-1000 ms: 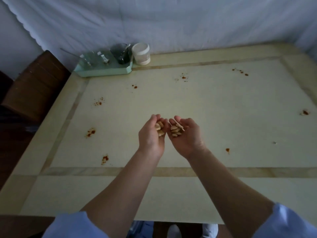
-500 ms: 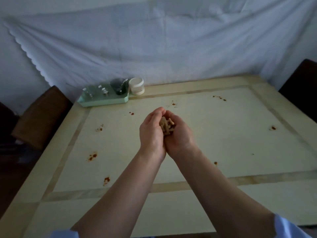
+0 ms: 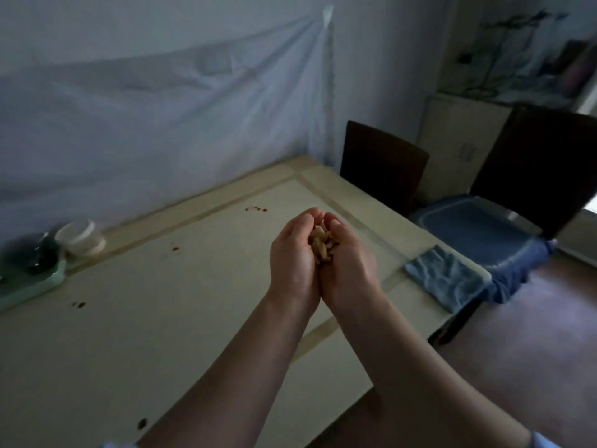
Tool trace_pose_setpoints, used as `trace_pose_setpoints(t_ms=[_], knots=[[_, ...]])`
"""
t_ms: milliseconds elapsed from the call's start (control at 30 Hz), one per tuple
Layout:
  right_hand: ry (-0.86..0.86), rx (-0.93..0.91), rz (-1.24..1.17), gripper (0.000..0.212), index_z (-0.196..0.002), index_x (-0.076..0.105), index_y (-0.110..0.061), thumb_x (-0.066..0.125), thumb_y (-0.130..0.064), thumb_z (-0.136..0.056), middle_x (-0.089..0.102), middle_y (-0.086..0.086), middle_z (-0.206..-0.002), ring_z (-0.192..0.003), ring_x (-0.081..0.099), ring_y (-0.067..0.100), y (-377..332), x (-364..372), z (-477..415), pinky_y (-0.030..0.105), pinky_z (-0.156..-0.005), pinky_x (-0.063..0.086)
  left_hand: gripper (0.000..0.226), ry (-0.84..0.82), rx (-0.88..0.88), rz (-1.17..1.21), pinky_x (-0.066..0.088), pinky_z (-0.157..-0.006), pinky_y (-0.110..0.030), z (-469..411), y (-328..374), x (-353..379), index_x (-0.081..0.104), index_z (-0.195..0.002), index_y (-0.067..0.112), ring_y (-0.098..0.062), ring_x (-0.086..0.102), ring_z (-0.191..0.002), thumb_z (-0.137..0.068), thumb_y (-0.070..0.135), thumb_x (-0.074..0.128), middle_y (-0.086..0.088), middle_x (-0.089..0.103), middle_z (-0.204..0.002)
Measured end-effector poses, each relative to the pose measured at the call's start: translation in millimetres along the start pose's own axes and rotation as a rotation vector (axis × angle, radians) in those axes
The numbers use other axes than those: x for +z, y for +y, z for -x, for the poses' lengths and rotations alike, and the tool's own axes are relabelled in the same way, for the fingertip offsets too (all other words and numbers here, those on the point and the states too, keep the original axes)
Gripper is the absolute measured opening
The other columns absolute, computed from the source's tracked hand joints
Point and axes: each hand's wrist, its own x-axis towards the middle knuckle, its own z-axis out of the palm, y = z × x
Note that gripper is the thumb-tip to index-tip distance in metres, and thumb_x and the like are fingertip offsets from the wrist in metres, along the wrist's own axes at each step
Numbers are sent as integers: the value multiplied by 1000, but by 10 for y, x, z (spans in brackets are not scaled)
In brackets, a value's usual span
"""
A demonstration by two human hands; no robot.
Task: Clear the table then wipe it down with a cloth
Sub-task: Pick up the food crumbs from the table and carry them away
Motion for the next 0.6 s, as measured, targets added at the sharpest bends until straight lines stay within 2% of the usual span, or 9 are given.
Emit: trace_pose_setpoints(t_ms=[100,200,333,467,600], knots=[[97,-108,-45,21,-104,66,-10,50,-12,-91,69,12,-96,-96,66,24,-738,-412,-115,36,-92,52,25,-95,-84,-72,51,-74,-29,-74,-558,668,68,-83,8,-19,67,-80,-93,10,45,-9,69,-82],[166,-204,-101,24,-111,62,-3,47,-10,-94,67,15,-100,-99,64,26,-1518,-884,-163,37,-98,49,27,-161,-155,-134,52,-80,-33,-99,-1179,1381,67,-85,9,-24,65,-87,-95,8,41,-12,68,-88],[266,-349,-168,19,-106,62,-6,47,-8,-94,64,11,-85,-80,63,19,-2485,-1500,-152,27,-77,54,25,-268,-258,-132,48,-91,-40,-34,-1999,2277,65,-85,8,-31,61,-93,-95,7,42,-17,64,-91],[307,-472,-217,24,-115,59,-9,46,-14,-94,63,7,-81,-71,62,13,-3419,-2211,-118,19,-56,52,24,-393,-382,-149,53,-70,-25,167,-2772,3176,62,-84,7,-18,64,-72,-96,6,41,-10,65,-79],[352,-634,-358,20,-110,57,-9,43,-11,-96,64,8,-82,-64,67,12,-4219,-2776,23,16,-53,53,22,-511,-499,-186,53,-62,-22,388,-3442,3914,62,-85,5,-17,62,-67,-94,3,43,-10,64,-75]])
